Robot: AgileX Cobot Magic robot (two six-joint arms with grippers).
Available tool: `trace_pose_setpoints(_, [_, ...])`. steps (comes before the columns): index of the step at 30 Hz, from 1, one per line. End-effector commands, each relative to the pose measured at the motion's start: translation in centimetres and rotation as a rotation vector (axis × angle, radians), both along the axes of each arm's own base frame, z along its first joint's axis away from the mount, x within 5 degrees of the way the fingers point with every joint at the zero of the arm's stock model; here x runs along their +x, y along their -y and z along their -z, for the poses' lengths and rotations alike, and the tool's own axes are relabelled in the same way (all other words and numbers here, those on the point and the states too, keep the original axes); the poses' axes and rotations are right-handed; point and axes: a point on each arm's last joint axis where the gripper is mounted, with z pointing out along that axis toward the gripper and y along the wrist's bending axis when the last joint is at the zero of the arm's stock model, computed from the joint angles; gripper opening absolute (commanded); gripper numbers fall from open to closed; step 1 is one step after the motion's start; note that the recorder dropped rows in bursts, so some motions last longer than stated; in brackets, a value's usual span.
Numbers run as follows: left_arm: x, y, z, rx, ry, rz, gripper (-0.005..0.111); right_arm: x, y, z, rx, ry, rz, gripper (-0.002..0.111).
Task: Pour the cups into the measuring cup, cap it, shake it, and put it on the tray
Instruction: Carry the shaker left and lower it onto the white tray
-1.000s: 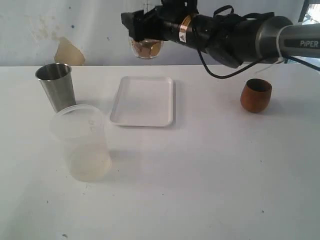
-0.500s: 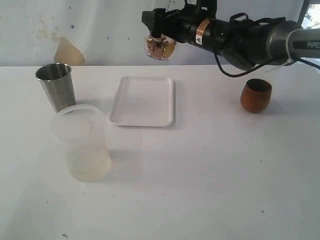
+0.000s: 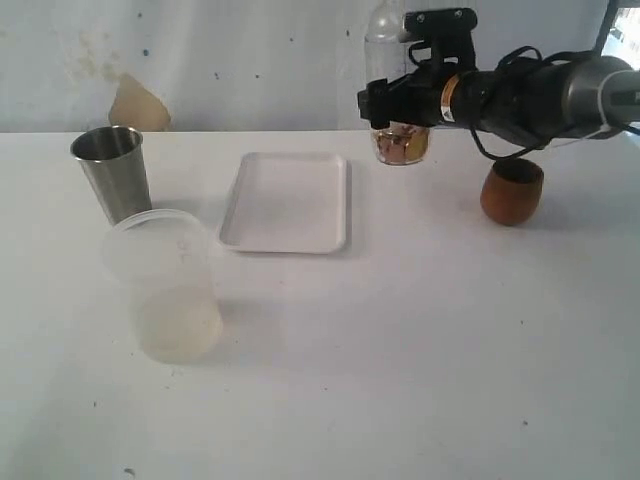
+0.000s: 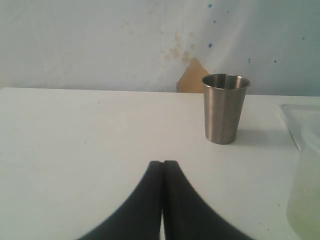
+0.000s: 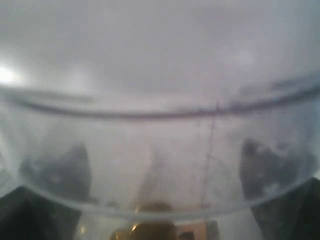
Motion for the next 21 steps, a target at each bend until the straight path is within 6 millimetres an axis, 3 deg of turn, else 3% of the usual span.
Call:
trace_pose_setpoints(1, [0.0,0.0,0.1,-0.014,0.011,0.002,0.0,0.2,-0.4,1.0,0.018,0.015,-0.057,0.0])
trace_pose_setpoints(4, [0.0,0.0,0.1,-0.014,0.011,0.002,0.0,0.5,-0.5,1.6,0.062,0.04,-0.101,0.0])
trace_pose_setpoints(13, [0.0,0.0,0.1,-0.014,0.011,0.002,0.0,1.6,2.6,2.7,0.061,0.033,-0.006,0.0])
trace_pose_setpoints(21, [0.0,0.0,0.1,-0.014,0.011,0.002,0.0,0.3,4.4,3.7,0.176,0.217,-0.043,0.0])
